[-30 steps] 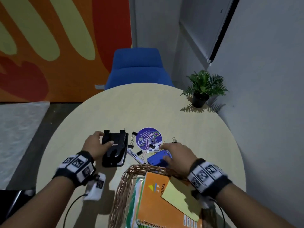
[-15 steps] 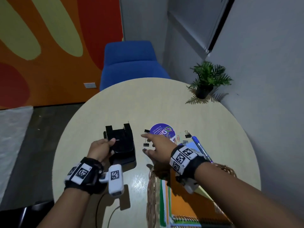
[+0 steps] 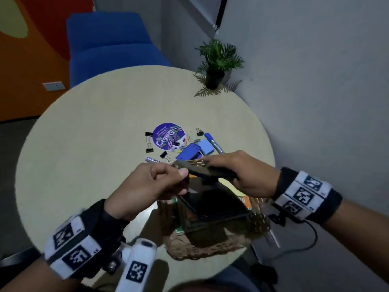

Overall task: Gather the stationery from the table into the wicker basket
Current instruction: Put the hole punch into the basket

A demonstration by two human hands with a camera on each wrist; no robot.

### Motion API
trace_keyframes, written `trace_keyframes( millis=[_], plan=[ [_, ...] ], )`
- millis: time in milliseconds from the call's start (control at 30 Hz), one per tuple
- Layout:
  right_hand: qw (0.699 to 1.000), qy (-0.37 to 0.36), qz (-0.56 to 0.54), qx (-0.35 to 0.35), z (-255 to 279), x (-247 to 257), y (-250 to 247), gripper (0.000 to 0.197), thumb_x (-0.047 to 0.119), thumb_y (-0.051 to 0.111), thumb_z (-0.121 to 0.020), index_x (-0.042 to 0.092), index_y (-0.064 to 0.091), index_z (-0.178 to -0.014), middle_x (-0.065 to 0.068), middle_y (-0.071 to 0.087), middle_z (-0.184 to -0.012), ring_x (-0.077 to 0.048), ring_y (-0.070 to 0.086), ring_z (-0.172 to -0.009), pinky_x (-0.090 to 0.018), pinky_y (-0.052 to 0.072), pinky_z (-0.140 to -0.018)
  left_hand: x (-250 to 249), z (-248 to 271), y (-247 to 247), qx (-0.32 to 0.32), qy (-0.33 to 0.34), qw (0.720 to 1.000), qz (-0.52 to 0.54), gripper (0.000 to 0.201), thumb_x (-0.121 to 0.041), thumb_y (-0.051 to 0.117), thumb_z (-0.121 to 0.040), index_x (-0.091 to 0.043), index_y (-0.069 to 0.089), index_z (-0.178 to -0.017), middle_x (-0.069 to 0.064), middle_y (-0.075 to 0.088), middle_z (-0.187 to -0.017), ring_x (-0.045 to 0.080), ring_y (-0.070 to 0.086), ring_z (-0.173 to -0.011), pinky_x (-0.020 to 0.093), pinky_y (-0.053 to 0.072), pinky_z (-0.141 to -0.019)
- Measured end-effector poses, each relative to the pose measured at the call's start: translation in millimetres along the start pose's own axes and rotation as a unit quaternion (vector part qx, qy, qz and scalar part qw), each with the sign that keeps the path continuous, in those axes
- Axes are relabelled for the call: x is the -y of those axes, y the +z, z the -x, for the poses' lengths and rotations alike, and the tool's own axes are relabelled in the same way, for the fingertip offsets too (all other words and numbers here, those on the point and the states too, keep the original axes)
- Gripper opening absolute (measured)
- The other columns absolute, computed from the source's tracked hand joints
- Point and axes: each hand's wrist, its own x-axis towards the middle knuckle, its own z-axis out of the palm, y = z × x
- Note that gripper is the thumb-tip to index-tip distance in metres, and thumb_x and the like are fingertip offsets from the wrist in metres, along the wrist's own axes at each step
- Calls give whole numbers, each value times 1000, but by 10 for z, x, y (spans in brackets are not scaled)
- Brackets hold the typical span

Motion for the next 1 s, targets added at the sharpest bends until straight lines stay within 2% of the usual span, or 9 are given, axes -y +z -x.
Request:
trace_keyframes(
  millis=[100,167,233,300,433,533,700,867,1000],
  plan=[
    [996,65,-45,38,565,-426,-36,45,-6,46,-82,11,67,-118,-11,70,-119,-28,65,-110,-45,50,-94,255,-161,79,-3,70,955,-290,31,-48,68,-80,-17,69,-86,-4,72,-79,9,68,-77,30,52,-74],
    [986,123,-91,71,884,-672,23,49,-9,43,-85,14,67,-121,-10,72,-116,-25,67,-107,-44,53,-93,464,-332,188,39,90,861,-500,39,-53,62,-81,-26,63,-110,-5,68,-112,10,61,-104,32,49,-89],
    [975,151,-126,99,1108,-834,127,49,-12,41,-87,13,67,-121,-10,72,-115,-23,67,-106,-39,54,-93,674,-524,347,98,65,754,-647,63,-55,60,-80,-27,43,-134,3,39,-148,23,36,-136,42,37,-109],
    [972,156,-139,110,1228,-923,250,43,-6,43,-91,15,67,-120,-7,71,-118,-16,67,-109,-34,53,-96,802,-673,528,126,55,686,-715,81,-52,65,-78,-27,24,-144,7,12,-159,32,11,-146,53,25,-115],
    [976,135,-128,109,1198,-978,365,39,3,44,-94,21,67,-119,-4,73,-112,-18,68,-105,-41,53,-95,1031,-872,896,143,51,680,-717,110,-62,72,-64,-32,4,-146,9,-13,-159,40,-12,-144,64,9,-114],
    [979,129,-111,110,1055,-954,341,38,-1,46,-93,15,67,-121,-7,73,-113,-17,66,-104,-32,51,-96,1186,-980,1085,137,29,670,-730,123,-63,75,-58,-37,-8,-145,10,-26,-155,47,-24,-139,72,1,-109],
    [978,110,-74,161,909,-930,451,41,-8,46,-86,15,68,-111,-5,68,-109,-21,61,-101,-24,45,-89,1216,-1106,1166,121,-15,687,-717,117,-44,79,-65,-38,-6,-144,11,-29,-154,53,-27,-135,77,6,-105],
    [979,92,27,182,843,-940,558,23,15,51,-93,26,63,-109,-7,70,-108,-26,64,-96,-28,44,-76,1301,-1131,1250,121,-46,680,-722,119,-43,79,-64,-36,-7,-145,13,-33,-152,56,-29,-132,78,5,-103],
    [971,101,71,204,730,-923,606,27,12,46,-94,21,61,-115,-13,68,-109,-30,62,-96,-29,33,-72,1279,-1132,1186,126,-43,688,-713,114,-41,78,-67,-38,-6,-144,10,-31,-154,51,-28,-135,75,5,-106]
  ],
)
